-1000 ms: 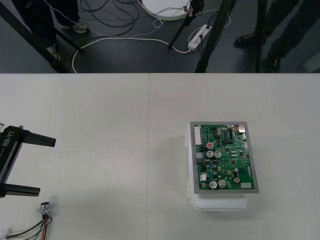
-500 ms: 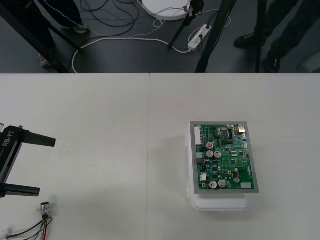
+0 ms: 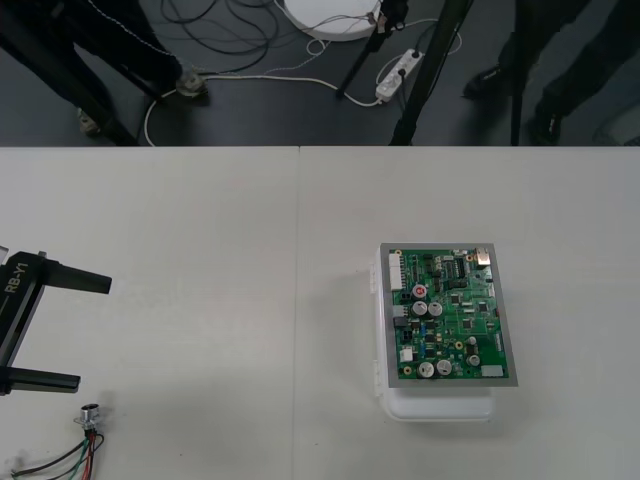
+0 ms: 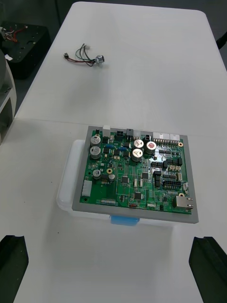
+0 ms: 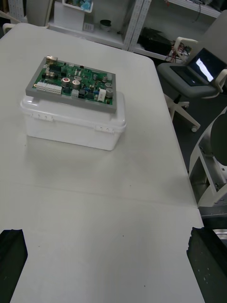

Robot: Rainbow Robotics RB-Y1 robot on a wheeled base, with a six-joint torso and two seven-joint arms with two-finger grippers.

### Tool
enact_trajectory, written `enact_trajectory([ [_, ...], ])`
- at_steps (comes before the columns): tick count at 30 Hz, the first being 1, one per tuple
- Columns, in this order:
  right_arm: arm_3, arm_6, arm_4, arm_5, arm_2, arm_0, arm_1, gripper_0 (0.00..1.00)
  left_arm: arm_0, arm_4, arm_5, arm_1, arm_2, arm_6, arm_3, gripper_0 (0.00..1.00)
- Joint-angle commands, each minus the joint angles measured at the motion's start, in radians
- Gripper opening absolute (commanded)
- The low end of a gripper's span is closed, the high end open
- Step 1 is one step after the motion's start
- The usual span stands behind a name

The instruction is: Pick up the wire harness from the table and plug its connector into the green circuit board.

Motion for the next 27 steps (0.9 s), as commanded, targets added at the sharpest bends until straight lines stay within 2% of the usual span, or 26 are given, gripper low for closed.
enact_trajectory([
  [1, 0.001, -0.027, -0.016, -0.006, 0.008, 0.008, -0.022, 1.00, -0.002, -0.004, -0.023, 0.038, 0.030, -0.039, -0.016, 1.00],
  [27, 0.001, -0.027, -0.016, -0.006, 0.008, 0.008, -0.022, 1.00, -0.002, -0.004, -0.023, 0.038, 0.030, -0.039, -0.016, 1.00],
])
